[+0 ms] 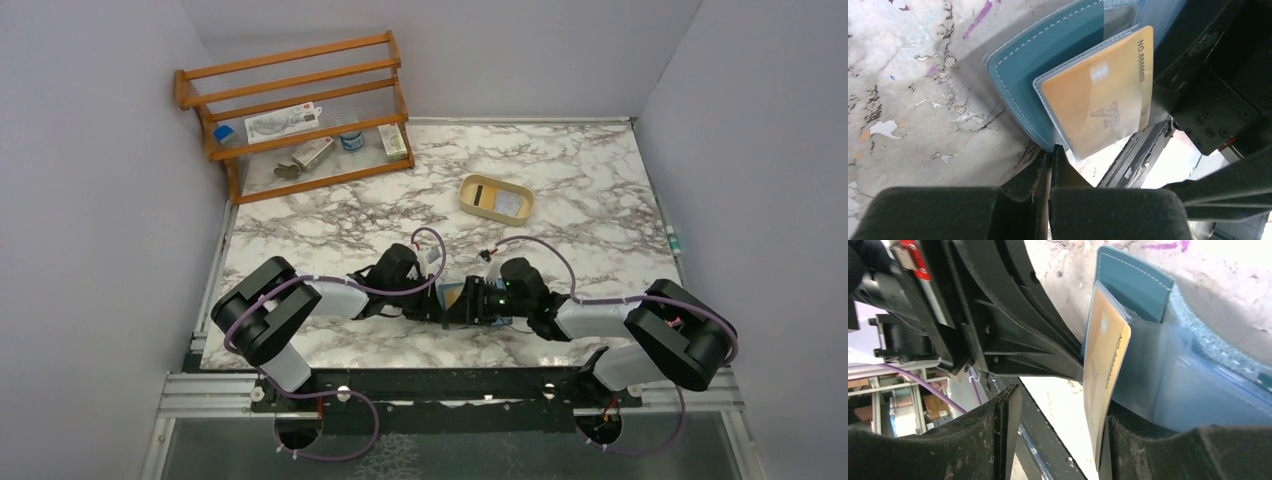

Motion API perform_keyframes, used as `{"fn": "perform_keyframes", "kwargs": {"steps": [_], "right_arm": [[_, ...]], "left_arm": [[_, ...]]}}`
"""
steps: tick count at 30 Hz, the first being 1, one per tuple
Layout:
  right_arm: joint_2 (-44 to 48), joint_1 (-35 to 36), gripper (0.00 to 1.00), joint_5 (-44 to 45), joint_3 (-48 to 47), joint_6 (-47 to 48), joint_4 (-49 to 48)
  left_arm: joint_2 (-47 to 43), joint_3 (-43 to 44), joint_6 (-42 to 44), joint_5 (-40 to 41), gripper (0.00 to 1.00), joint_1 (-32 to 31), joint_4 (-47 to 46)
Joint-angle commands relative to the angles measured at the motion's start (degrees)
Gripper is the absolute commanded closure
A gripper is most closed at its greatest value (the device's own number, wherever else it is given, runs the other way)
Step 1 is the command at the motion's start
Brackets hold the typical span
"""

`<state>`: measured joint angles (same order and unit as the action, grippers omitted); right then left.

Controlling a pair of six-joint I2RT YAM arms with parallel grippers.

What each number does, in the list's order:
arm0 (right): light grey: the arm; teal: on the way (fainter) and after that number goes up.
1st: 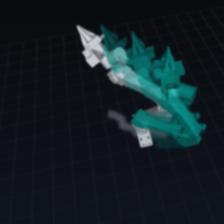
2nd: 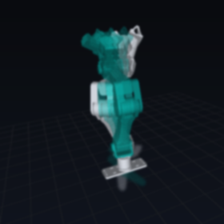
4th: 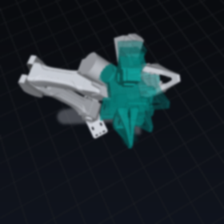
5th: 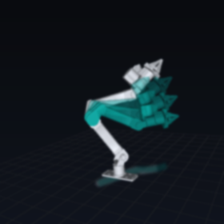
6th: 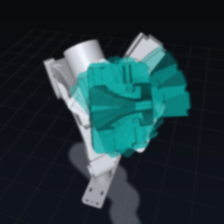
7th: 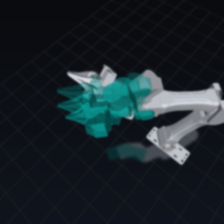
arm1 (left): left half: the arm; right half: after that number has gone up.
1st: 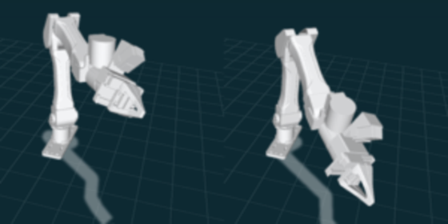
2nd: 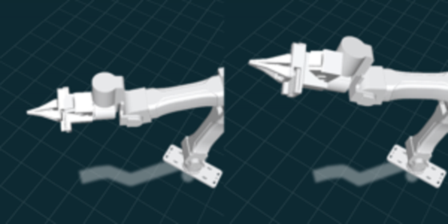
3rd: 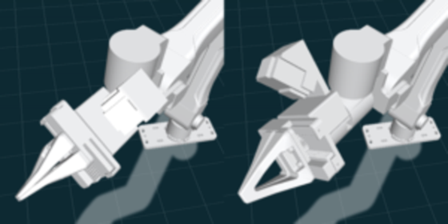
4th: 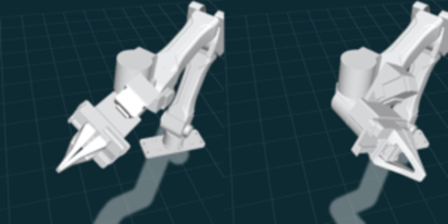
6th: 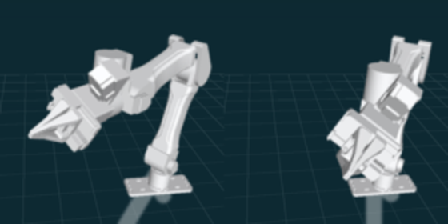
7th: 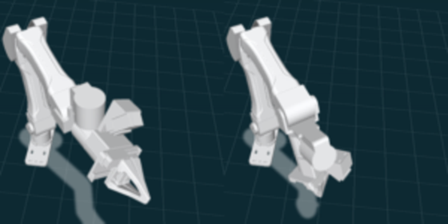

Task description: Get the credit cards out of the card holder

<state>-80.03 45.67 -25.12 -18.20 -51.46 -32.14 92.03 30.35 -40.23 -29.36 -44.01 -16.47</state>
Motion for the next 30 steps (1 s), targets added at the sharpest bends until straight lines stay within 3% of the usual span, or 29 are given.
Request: {"fn": "perform_keyframes", "kwargs": {"steps": [1,30], "right_arm": [[0.94,-0.22,0.44,-1.02,0.45,2.14,4.27],[10.17,-6.54,0.45,0.31,5.36,7.29,14.00]], "left_arm": [[3.91,-2.60,5.38,13.02,1.00,0.07,8.28],[2.55,-3.54,5.75,13.02,1.00,0.15,9.25]]}}
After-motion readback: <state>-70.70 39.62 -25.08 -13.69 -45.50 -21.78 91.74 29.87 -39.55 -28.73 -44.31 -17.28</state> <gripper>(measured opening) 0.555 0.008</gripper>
